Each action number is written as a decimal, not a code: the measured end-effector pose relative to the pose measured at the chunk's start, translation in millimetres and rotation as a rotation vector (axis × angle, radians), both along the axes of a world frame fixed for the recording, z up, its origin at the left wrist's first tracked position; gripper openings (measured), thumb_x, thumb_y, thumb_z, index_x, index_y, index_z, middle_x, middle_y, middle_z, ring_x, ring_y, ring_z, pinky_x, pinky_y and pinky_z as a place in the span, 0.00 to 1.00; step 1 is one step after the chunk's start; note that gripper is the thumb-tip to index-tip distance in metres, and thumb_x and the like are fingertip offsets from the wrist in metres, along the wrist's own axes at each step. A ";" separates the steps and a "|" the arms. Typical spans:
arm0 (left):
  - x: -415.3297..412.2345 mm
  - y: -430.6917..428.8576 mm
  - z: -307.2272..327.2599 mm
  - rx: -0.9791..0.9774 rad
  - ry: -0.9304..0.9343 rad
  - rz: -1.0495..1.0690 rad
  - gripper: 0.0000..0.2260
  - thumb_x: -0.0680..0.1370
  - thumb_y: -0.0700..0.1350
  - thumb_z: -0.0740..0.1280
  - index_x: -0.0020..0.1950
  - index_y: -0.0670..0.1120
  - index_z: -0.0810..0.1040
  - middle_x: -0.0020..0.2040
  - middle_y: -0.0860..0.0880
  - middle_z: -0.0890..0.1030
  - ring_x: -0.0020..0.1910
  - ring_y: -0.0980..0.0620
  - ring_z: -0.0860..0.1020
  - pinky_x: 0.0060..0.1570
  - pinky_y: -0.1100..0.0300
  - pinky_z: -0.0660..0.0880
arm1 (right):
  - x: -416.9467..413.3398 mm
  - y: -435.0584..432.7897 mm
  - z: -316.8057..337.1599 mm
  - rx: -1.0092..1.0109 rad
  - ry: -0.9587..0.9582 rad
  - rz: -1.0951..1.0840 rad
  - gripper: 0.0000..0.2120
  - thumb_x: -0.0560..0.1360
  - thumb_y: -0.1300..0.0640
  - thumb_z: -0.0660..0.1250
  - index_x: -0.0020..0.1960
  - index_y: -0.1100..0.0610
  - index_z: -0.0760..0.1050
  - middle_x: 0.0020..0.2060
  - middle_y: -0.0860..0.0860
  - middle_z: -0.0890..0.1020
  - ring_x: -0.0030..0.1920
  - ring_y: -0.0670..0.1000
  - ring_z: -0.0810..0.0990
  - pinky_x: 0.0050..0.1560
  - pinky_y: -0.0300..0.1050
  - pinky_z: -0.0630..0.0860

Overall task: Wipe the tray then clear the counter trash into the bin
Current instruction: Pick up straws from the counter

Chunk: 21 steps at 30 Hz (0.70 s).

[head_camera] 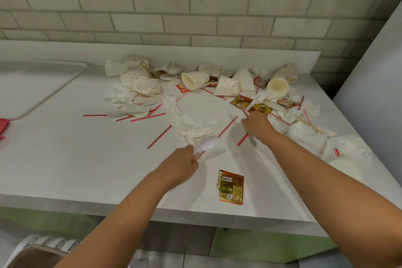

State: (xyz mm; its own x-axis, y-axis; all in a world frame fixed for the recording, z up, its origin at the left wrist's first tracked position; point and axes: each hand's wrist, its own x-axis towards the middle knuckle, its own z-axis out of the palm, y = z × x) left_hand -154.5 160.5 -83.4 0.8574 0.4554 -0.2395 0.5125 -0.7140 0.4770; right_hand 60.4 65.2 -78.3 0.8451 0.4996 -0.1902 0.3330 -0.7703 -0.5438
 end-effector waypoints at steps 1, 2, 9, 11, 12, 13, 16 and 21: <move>1.7 3.2 4.2 -0.006 -0.053 0.019 0.05 0.81 0.43 0.54 0.53 0.44 0.67 0.40 0.50 0.74 0.36 0.53 0.74 0.34 0.60 0.70 | 0.0 0.2 -3.6 -0.066 0.007 -0.004 0.09 0.80 0.55 0.56 0.47 0.60 0.67 0.32 0.51 0.69 0.32 0.49 0.69 0.29 0.40 0.64; 3.8 6.3 7.8 -0.007 -0.110 0.035 0.07 0.81 0.41 0.54 0.56 0.43 0.66 0.42 0.48 0.75 0.36 0.51 0.75 0.34 0.59 0.70 | -2.0 0.6 -6.7 -0.126 -0.001 0.007 0.09 0.80 0.54 0.57 0.50 0.60 0.69 0.33 0.52 0.71 0.34 0.50 0.71 0.32 0.41 0.67; 36.0 12.2 14.9 -0.015 -0.207 0.163 0.19 0.80 0.35 0.52 0.71 0.43 0.59 0.55 0.42 0.75 0.48 0.48 0.77 0.42 0.62 0.70 | -22.3 25.2 -13.3 -0.277 -0.096 0.026 0.23 0.80 0.46 0.56 0.63 0.64 0.72 0.59 0.58 0.78 0.60 0.57 0.76 0.50 0.46 0.73; 43.9 11.2 6.3 0.009 -0.158 0.210 0.15 0.80 0.37 0.53 0.67 0.41 0.63 0.58 0.40 0.76 0.54 0.43 0.76 0.47 0.55 0.70 | -28.2 32.5 -13.9 -0.253 -0.109 0.017 0.26 0.79 0.44 0.57 0.66 0.63 0.69 0.62 0.58 0.74 0.64 0.57 0.72 0.57 0.48 0.74; 45.6 10.9 1.5 0.037 -0.134 0.224 0.12 0.80 0.40 0.54 0.64 0.41 0.65 0.57 0.40 0.77 0.53 0.42 0.77 0.46 0.54 0.70 | -31.5 34.5 -13.6 -0.240 -0.113 0.011 0.26 0.79 0.44 0.58 0.68 0.63 0.67 0.63 0.58 0.72 0.65 0.57 0.70 0.59 0.49 0.74; 46.2 10.1 -3.0 0.071 -0.107 0.223 0.12 0.81 0.43 0.56 0.62 0.40 0.66 0.55 0.40 0.78 0.53 0.42 0.77 0.45 0.54 0.70 | -34.4 35.5 -13.4 -0.236 -0.108 0.007 0.26 0.79 0.46 0.58 0.69 0.63 0.64 0.65 0.59 0.70 0.66 0.57 0.68 0.61 0.50 0.73; 43.0 10.4 -14.7 0.170 -0.038 0.184 0.14 0.80 0.48 0.59 0.61 0.41 0.68 0.54 0.42 0.78 0.54 0.43 0.77 0.44 0.56 0.70 | -37.2 37.6 -10.8 -0.224 -0.065 -0.011 0.23 0.79 0.55 0.60 0.71 0.63 0.60 0.67 0.59 0.65 0.68 0.57 0.66 0.62 0.49 0.71; 36.1 15.3 -18.8 0.230 -0.082 0.174 0.09 0.80 0.42 0.57 0.57 0.40 0.72 0.52 0.42 0.79 0.52 0.43 0.77 0.41 0.58 0.68 | -34.7 39.8 -8.6 -0.243 -0.021 -0.088 0.25 0.74 0.65 0.66 0.69 0.64 0.63 0.66 0.61 0.68 0.64 0.58 0.73 0.55 0.47 0.75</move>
State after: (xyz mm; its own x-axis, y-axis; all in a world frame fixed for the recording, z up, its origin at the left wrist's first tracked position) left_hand -118.4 175.7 -102.2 0.7738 0.6317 -0.0465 0.6034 -0.7127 0.3577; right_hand 25.7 105.0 -86.9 0.8886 0.3654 -0.2773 0.2678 -0.9040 -0.3332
